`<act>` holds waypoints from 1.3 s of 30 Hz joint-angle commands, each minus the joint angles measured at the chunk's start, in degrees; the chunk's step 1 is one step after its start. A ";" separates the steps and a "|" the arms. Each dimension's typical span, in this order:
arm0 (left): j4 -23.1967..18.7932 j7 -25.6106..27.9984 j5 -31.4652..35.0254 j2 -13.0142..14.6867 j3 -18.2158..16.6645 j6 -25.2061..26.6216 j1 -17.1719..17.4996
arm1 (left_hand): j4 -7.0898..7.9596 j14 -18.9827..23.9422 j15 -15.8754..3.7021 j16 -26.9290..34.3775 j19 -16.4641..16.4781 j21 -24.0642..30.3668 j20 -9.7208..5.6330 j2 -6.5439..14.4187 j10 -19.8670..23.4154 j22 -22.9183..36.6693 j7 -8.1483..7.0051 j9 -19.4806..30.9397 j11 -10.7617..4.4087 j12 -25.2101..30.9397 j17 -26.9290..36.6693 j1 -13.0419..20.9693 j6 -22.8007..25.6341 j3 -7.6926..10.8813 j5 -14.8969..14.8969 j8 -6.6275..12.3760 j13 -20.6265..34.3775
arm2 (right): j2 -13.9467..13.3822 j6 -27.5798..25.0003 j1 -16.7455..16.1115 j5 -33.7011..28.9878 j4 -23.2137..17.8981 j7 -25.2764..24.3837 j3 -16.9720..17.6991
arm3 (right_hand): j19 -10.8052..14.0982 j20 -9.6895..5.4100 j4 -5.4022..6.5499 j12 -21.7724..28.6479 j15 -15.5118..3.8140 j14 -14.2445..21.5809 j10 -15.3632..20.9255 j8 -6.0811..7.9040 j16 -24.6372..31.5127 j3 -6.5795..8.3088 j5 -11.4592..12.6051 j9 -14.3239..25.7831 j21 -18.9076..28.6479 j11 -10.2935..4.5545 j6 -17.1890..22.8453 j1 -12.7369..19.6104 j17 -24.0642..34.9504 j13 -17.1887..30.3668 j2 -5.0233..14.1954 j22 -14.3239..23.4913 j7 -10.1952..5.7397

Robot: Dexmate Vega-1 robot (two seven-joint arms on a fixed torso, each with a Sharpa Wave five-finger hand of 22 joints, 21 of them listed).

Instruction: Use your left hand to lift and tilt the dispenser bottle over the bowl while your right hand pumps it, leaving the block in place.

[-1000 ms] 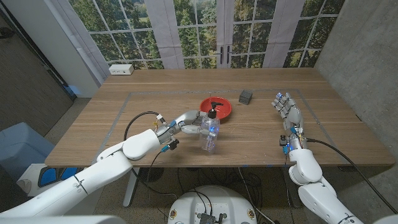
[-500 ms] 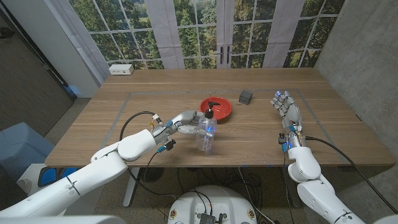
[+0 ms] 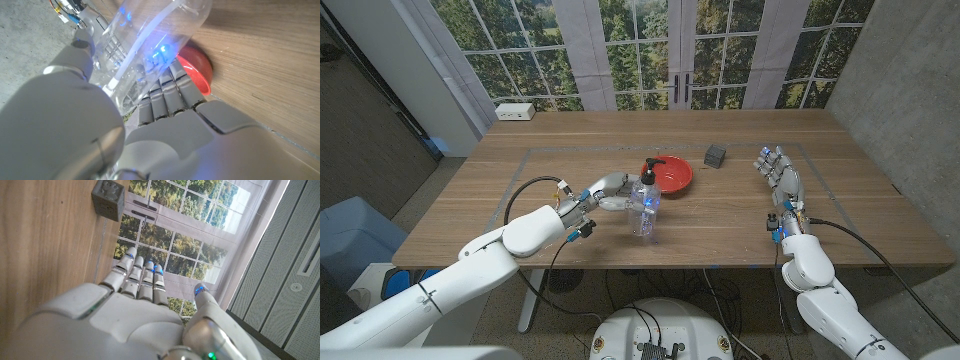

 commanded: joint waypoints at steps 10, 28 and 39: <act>0.01 3.28 1.37 0.46 -2.62 1.87 1.01 | 0.17 4.66 -12.19 -0.16 -0.25 0.17 -3.81 17.07 11.28 0.18 -7.12 0.17 -10.97 0.02 0.31 16.78 9.77 -0.48 -0.21 0.17 0.10 | -0.40 -0.02 0.29 -0.43 -0.50 -0.15 -0.10 | 0.42 -0.05 -0.28 0.00 -0.10 0.42 0.40 -0.01 -0.30 0.08 -0.10 0.22 0.20 -0.18 0.35 -0.55 0.12 0.32 0.37 0.15 0.37; 1.57 3.30 -0.56 0.63 -4.57 2.10 0.55 | 0.30 4.39 -12.23 -0.73 -0.52 0.33 -3.84 17.15 11.09 0.17 -7.80 0.10 -11.56 -0.37 0.19 17.18 10.01 -1.05 -0.13 0.00 0.25 | -0.21 0.78 -0.39 -1.96 -1.30 -0.38 -0.50 | 0.42 -0.10 -0.43 0.01 -0.09 0.53 0.50 0.01 -0.31 0.08 -0.10 0.22 0.19 -0.10 0.42 -0.61 0.19 0.33 0.35 0.15 0.38; 3.95 2.53 -1.83 -0.33 -4.30 2.22 -1.40 | 0.37 4.35 -12.24 -0.97 -0.62 0.45 -3.87 17.29 11.20 0.17 -7.55 0.06 -11.44 -0.53 0.17 17.46 10.48 -1.36 -0.09 -0.02 0.24 | -0.10 1.03 -1.41 -3.50 -2.37 -1.29 -0.36 | 0.37 -0.05 -0.49 0.02 -0.04 0.48 0.55 -0.01 -0.36 0.08 -0.10 0.22 0.16 -0.12 0.39 -0.64 0.21 0.34 0.37 0.15 0.26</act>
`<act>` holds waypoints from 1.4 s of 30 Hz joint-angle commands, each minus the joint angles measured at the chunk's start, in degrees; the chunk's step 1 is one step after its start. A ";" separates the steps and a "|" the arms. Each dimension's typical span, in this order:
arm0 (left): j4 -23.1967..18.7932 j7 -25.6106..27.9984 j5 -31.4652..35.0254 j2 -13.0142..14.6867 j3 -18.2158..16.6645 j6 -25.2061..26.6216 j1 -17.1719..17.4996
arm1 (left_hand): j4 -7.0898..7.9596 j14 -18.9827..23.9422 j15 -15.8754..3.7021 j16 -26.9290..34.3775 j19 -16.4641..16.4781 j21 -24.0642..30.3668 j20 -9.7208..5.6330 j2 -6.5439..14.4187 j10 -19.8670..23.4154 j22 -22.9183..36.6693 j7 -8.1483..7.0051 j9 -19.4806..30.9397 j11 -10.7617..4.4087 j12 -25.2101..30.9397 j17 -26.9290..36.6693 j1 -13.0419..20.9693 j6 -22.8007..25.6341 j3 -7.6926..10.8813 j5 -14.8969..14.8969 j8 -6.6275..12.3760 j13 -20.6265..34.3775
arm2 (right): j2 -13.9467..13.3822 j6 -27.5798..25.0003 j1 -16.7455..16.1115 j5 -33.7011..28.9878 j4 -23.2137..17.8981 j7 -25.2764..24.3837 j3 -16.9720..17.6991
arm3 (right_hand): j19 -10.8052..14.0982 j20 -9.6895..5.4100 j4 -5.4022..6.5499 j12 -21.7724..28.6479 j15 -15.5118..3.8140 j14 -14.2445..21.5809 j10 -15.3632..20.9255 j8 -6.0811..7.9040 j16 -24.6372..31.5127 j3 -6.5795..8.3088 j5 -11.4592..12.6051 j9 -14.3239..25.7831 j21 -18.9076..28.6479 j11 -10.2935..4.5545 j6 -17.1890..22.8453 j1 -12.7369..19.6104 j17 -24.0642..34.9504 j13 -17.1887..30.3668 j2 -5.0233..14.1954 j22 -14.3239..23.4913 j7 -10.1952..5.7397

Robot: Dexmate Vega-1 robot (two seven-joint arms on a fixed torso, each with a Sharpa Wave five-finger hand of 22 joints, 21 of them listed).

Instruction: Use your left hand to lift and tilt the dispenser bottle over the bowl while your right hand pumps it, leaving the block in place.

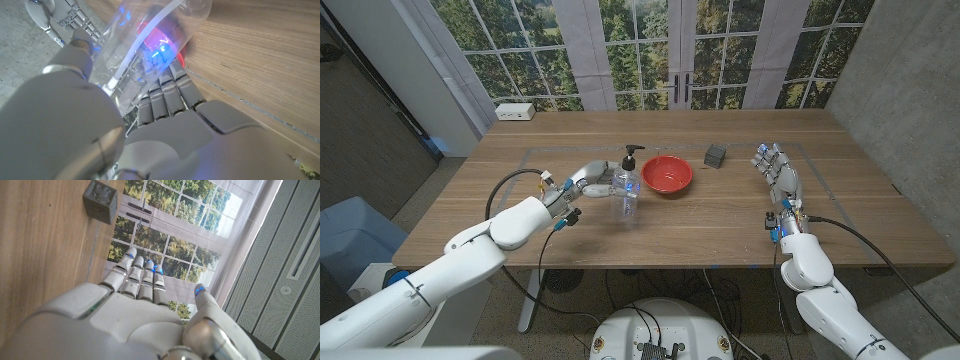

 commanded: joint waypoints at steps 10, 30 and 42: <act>4.28 -1.89 -1.92 -1.58 0.73 0.92 -4.96 | 0.18 3.86 -11.74 -0.29 -0.28 0.55 -4.07 17.45 10.96 0.18 -7.35 0.17 -10.98 -0.11 0.07 17.49 9.93 -0.44 -0.09 0.11 0.15 | 0.73 1.96 -1.31 -2.38 -0.86 -0.80 -0.03 | 0.42 -0.14 -0.40 0.01 0.01 0.37 0.57 -0.02 0.01 0.23 -0.10 0.22 0.18 -0.10 0.29 0.09 0.25 0.31 1.13 0.15 0.30; 9.23 -4.01 -2.80 -3.47 3.31 3.03 -11.79 | 0.48 3.63 -11.58 -0.89 -0.79 0.64 -3.52 17.84 10.73 0.13 -7.44 0.20 -11.15 -0.42 -0.03 17.63 9.87 -0.82 -0.04 -0.34 0.39 | 1.27 2.22 -1.41 -4.29 -1.51 -1.22 -0.07 | 0.36 -0.02 -0.52 0.00 0.01 0.38 0.59 0.03 -0.07 0.23 -0.10 0.22 0.15 -0.13 0.46 0.03 0.26 0.31 1.12 0.15 0.16; 11.35 -5.98 -1.77 -4.22 5.49 5.02 -16.68 | 0.44 3.77 -11.71 -0.97 -0.90 0.74 -3.58 17.80 10.76 0.11 -7.56 0.22 -11.06 -0.67 0.04 17.78 9.94 -1.16 -0.05 -0.56 0.25 | 1.92 3.56 -0.89 -4.86 -0.63 -1.31 0.02 | 0.30 -0.01 -0.58 0.00 0.07 0.32 0.65 0.03 -0.13 0.22 -0.10 0.22 0.13 -0.06 0.50 -0.03 0.28 0.32 1.13 0.15 0.17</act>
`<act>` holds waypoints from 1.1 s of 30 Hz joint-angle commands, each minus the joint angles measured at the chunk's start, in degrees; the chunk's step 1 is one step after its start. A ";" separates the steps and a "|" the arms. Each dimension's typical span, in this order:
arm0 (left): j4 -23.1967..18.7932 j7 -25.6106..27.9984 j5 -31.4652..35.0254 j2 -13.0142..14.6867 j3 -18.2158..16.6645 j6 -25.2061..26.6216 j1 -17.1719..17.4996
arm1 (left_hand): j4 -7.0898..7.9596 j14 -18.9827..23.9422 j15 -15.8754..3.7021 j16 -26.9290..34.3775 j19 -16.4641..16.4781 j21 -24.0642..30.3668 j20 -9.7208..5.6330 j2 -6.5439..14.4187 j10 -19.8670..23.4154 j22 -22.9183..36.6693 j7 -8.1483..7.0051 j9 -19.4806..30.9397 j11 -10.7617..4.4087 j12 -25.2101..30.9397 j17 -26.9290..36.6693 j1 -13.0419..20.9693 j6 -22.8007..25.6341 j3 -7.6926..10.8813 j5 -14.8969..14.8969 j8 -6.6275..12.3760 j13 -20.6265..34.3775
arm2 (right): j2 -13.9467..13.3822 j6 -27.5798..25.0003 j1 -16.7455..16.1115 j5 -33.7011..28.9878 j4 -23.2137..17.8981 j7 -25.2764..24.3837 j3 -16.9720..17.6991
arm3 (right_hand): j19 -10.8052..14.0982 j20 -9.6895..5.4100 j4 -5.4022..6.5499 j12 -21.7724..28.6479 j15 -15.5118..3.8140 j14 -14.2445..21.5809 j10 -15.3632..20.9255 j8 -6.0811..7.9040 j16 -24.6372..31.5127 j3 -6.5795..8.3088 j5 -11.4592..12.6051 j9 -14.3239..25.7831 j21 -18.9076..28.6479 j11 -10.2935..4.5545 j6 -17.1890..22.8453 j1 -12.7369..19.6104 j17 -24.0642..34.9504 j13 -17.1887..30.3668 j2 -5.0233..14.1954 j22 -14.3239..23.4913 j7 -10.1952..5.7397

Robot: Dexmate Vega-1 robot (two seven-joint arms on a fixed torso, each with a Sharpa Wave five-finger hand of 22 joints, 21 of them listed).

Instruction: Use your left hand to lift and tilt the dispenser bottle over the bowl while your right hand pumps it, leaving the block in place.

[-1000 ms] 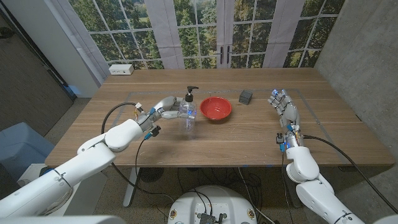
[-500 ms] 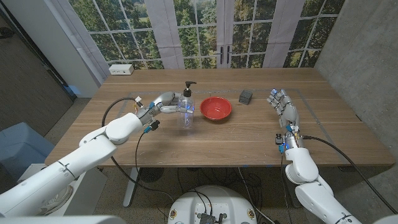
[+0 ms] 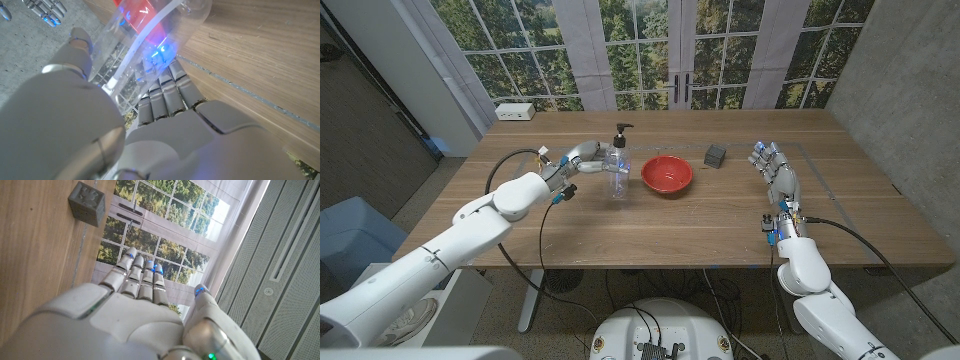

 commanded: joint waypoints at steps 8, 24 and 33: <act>5.35 -2.51 1.47 -2.23 3.99 2.26 -9.09 | 0.28 3.37 -11.36 -0.47 -0.14 0.38 -3.60 18.14 10.35 0.10 -8.00 0.08 -11.02 -0.18 0.14 17.45 9.70 -0.19 -0.04 -0.16 -0.14 | 0.73 1.39 0.67 -1.59 0.78 -0.31 0.05 | 0.40 -0.01 -0.40 -0.01 -0.01 0.32 0.63 0.02 -0.17 -0.02 -0.10 0.22 0.17 -0.06 0.32 -0.06 0.30 0.34 1.12 0.15 0.04; 10.10 -4.98 2.83 -4.04 6.45 2.14 -14.70 | 0.40 3.40 -11.35 -0.69 -0.32 0.47 -3.65 18.22 10.49 0.07 -8.17 0.06 -11.18 -0.60 0.12 17.40 9.98 -0.48 0.00 -0.37 -0.54 | 1.50 1.62 0.77 -2.90 0.53 -1.40 0.33 | 0.25 0.01 -0.51 -0.01 -0.06 0.33 0.71 0.00 -0.25 -0.03 -0.10 0.22 0.10 -0.14 0.33 -0.12 0.30 0.34 1.09 0.14 0.01; 13.55 -6.93 3.40 -5.86 8.15 1.12 -18.20 | 0.35 3.52 -11.40 -0.72 -0.36 0.54 -3.66 18.18 10.57 0.06 -8.12 0.08 -11.20 -0.73 0.16 17.47 10.11 -0.67 0.01 -0.49 -0.62 | 1.93 1.42 0.63 -4.52 -0.01 -2.51 0.49 | 0.36 -0.03 -0.56 -0.03 0.05 0.39 0.68 0.02 -0.26 -0.03 -0.10 0.22 0.14 -0.11 0.40 -0.15 0.31 0.34 1.09 0.14 -0.02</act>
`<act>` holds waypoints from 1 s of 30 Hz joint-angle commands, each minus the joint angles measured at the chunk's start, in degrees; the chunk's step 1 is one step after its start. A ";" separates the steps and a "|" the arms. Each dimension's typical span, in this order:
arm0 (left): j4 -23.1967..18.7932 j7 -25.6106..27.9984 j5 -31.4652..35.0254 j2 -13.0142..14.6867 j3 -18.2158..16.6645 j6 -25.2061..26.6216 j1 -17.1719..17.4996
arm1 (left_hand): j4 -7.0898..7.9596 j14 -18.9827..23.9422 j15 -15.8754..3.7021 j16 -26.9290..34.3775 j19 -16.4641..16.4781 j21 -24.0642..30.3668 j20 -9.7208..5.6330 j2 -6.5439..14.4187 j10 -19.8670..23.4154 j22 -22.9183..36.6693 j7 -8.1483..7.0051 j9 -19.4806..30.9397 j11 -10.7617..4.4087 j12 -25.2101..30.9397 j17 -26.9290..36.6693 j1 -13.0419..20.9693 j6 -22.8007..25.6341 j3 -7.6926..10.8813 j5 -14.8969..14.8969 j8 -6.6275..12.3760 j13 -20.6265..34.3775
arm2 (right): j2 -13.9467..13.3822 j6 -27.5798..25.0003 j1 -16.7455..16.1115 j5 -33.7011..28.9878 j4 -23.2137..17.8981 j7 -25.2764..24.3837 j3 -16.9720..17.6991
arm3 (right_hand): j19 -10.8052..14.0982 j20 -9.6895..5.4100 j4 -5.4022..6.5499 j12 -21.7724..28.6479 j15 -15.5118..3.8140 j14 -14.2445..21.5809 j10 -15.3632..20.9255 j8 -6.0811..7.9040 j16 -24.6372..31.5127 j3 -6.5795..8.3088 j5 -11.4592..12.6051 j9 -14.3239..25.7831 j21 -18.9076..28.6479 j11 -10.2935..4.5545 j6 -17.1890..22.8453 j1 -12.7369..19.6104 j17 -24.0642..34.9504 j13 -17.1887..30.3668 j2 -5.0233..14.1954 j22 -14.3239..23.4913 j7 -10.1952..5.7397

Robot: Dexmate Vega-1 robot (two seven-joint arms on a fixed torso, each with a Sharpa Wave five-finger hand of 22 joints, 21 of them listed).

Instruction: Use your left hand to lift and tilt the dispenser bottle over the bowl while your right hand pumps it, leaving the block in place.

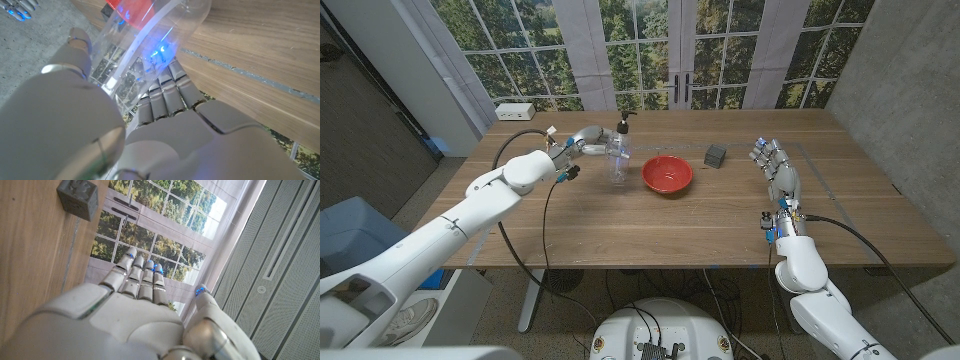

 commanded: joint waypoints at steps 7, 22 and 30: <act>6.18 -4.46 1.48 -3.29 3.57 -2.13 -6.64 | 0.23 3.02 -10.91 -0.20 -0.39 0.60 -3.67 18.10 10.48 0.19 -8.10 0.09 -10.30 -0.13 0.20 17.65 9.60 0.08 0.02 -0.03 0.23 | 0.82 -0.44 -0.19 -1.49 -0.79 -1.38 0.31 | 0.40 -0.06 -0.37 -0.03 0.08 0.44 0.39 0.01 -0.27 0.21 -0.10 0.22 0.16 0.25 0.42 -0.17 0.32 0.35 1.09 0.14 -0.02; 6.64 -7.58 3.23 -3.99 5.93 -1.76 -9.48 | 0.25 3.11 -10.90 -0.32 -0.39 0.76 -3.72 18.14 10.47 0.17 -8.06 0.09 -10.32 -0.31 0.21 17.73 9.61 -0.14 0.03 -0.35 0.30 | 1.13 0.04 -0.38 -1.61 -0.48 -1.67 0.54 | 0.41 -0.06 -0.45 -0.04 0.02 0.44 0.41 0.00 -0.33 0.22 -0.10 0.22 0.15 0.23 0.44 -0.20 0.32 0.35 1.11 0.14 -0.04; 3.84 -7.83 4.95 -2.48 5.95 0.30 -9.90 | 0.31 3.05 -10.83 -0.45 -0.46 0.80 -3.75 18.24 10.55 0.16 -8.11 0.15 -10.27 -0.35 0.17 17.74 9.59 -0.18 0.05 -0.47 0.35 | 0.89 0.35 -0.62 -1.28 -0.46 -1.19 0.62 | 0.29 -0.05 -0.48 -0.06 0.09 0.39 0.39 -0.03 -0.38 0.23 -0.10 0.22 0.11 0.13 0.37 -0.22 0.33 0.35 1.13 0.14 0.06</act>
